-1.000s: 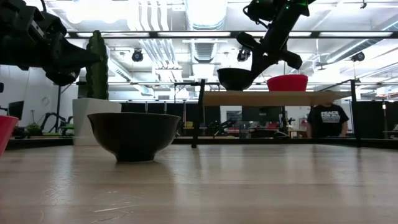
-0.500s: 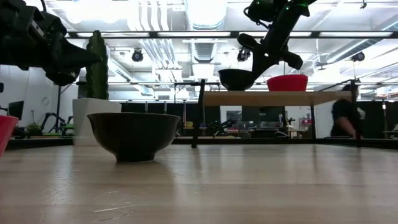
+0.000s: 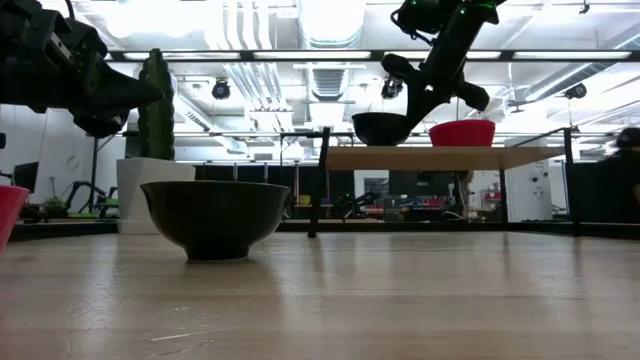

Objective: Pick & Place Mini bowls
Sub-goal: Put the white patterned bowl on the shelf

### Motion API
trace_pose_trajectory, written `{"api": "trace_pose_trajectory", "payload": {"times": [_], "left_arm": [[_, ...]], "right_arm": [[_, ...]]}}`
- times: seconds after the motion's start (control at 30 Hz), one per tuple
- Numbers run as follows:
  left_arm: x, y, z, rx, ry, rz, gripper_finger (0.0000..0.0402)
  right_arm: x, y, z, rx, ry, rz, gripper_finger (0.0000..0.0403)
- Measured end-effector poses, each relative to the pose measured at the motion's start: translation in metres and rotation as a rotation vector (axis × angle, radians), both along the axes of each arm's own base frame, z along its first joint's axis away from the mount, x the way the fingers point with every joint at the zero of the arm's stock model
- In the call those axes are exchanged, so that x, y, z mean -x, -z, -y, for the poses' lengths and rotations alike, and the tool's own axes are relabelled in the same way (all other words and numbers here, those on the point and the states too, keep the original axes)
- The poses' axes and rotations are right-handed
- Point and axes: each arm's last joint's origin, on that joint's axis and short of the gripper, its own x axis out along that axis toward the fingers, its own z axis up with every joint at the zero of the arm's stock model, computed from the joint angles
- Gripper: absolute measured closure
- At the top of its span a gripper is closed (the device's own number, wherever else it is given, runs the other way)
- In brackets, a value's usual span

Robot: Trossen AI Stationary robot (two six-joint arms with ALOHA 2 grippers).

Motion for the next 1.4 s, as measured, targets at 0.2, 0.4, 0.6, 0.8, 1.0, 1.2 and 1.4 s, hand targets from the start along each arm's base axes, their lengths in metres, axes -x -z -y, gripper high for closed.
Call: {"api": "trace_pose_trajectory", "payload": {"times": [0.2,0.4,0.6,0.8,1.0,1.2,1.4], "left_arm": [[0.0,0.0,0.0,0.0,0.0,0.0,0.0401],[0.0,0.0,0.0,0.0,0.0,0.001,0.0401],[0.0,0.0,0.0,0.0,0.001,0.0,0.0401],[0.0,0.0,0.0,0.0,0.0,0.0,0.0401],[0.0,0.0,0.0,0.0,0.0,0.0,0.0401],[0.0,0.0,0.0,0.0,0.0,0.0,0.0401],[0.0,0.0,0.0,0.0,0.0,0.0,0.0401]], "right_arm": [[0.001,0.001,0.001,0.006,0.033,-0.003,0.039],[-0.014,0.007,0.002,0.002,0.014,-0.018,0.039],[-0.022,0.005,0.007,0.004,-0.004,-0.045,0.039],[-0.024,0.003,0.01,0.008,-0.017,-0.051,0.039],[-0.023,0.002,0.01,0.02,-0.05,-0.062,0.039],[-0.023,0.002,0.01,0.01,-0.06,-0.055,0.039],[-0.023,0.002,0.009,0.008,-0.06,-0.052,0.039]]}}
